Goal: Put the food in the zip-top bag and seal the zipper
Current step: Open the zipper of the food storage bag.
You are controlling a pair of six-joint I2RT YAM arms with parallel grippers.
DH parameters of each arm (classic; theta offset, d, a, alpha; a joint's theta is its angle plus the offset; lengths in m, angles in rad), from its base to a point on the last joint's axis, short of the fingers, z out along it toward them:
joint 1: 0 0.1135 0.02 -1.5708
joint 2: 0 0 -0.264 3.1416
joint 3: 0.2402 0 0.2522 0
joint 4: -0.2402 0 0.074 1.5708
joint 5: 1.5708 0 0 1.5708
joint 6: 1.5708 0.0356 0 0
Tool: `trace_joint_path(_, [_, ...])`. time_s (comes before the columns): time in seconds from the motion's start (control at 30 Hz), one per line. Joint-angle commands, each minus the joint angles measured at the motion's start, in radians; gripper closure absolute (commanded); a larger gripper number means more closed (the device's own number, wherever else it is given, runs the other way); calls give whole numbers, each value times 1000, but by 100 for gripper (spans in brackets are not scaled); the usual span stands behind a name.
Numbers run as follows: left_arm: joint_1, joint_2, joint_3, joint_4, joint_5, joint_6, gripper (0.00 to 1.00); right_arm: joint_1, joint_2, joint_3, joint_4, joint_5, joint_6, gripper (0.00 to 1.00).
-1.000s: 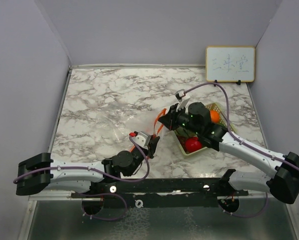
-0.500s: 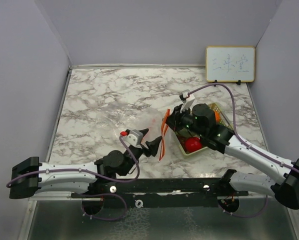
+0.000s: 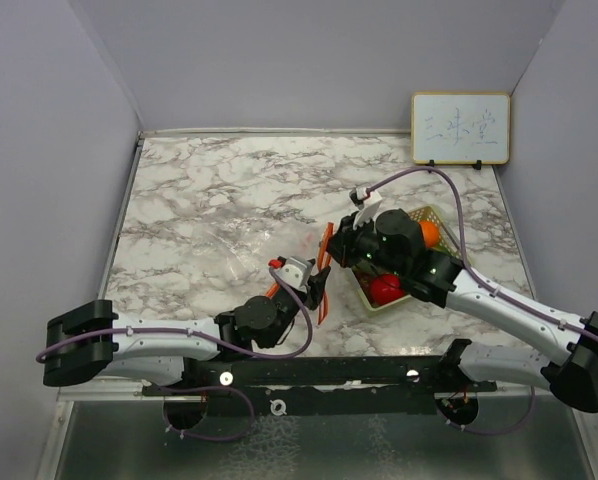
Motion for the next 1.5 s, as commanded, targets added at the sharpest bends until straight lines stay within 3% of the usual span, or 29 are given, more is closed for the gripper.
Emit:
trace_joint_path(0.0, [-2,-8,-9,-12,-110,-7,63,6,-44,20,-38,63,-1,98])
trace_joint_path(0.27, [1,-124,-91,14,-137,-6,58,6,-66,22,-64,73,-6,98])
trace_joint_path(0.53, [21,-89,-105,21,-163,8,57,6,-84,28,-82,34,-13,98])
trace_joint_path(0.6, [26,-74,-95,-8,-195,15,62,6,-96,44,-112,43,-19,98])
trace_joint_path(0.77, [35,-147,-32,-207,-282,57,100,6,-155,57,-211,115,-34,98])
trace_joint_path(0.93, [43,-293,44,-351,-292,132,100,6,-174,65,-297,204,-34,98])
trace_joint_path(1.17, [43,-416,140,-437,-304,197,100,6,-125,51,-431,565,55,98])
trace_joint_path(1.47, [44,-451,148,-550,-355,160,100,6,-67,100,-458,691,54,92])
